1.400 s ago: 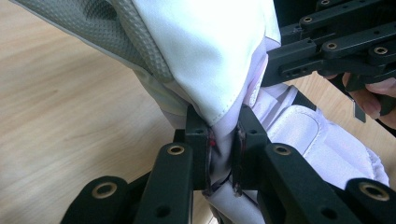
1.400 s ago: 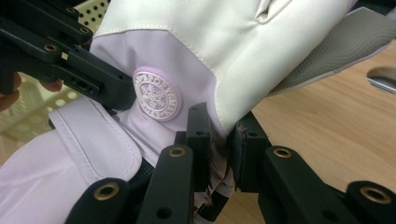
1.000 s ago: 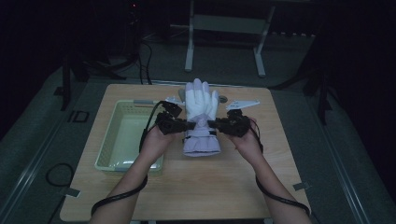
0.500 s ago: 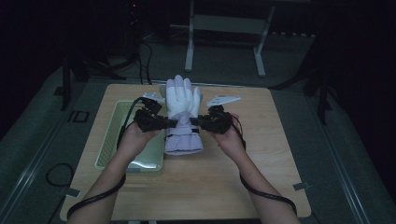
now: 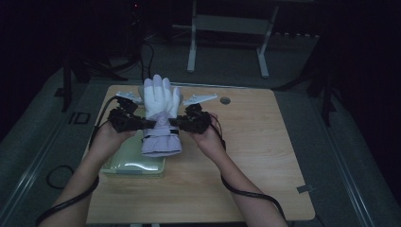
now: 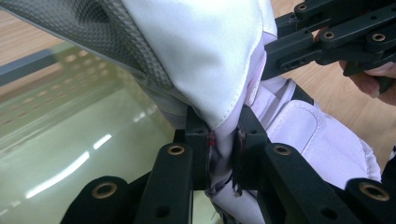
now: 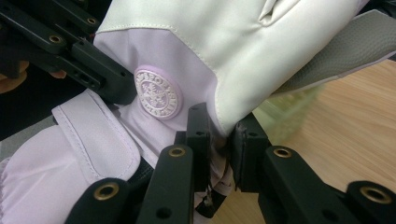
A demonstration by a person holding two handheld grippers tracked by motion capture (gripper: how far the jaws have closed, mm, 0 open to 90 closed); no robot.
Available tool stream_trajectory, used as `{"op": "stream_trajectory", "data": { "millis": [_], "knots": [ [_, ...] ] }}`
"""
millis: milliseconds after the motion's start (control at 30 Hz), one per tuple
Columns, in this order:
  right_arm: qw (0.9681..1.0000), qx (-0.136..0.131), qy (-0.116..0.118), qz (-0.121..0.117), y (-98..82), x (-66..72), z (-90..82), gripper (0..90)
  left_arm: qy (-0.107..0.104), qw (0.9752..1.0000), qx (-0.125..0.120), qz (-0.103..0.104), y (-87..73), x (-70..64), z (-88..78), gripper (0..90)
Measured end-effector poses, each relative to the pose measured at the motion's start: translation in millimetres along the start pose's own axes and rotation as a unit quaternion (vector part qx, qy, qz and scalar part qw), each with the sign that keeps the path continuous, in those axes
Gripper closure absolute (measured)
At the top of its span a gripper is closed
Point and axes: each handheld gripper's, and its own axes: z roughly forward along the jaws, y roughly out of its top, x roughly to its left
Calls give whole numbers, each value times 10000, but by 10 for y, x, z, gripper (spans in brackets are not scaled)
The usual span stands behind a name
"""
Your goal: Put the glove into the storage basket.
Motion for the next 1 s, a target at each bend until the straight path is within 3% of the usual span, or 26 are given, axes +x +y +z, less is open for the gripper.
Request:
{"op": "stream_trajectory", "data": {
  "millis": [267,467,900,1000],
  "knots": [
    [9999,127,116,-10,102,255,400,792,31,9998,172,36,-227,316,-216,798],
    [9997,207,92,-18,89,332,578,792,-91,9999,110,-34,-389,475,-201,797],
    [9973,684,-150,213,-242,348,912,793,-231,9986,428,-210,-710,685,186,795],
    [9962,797,-331,74,-298,395,957,794,-209,9984,474,-222,-766,692,255,795]
  ]
}}
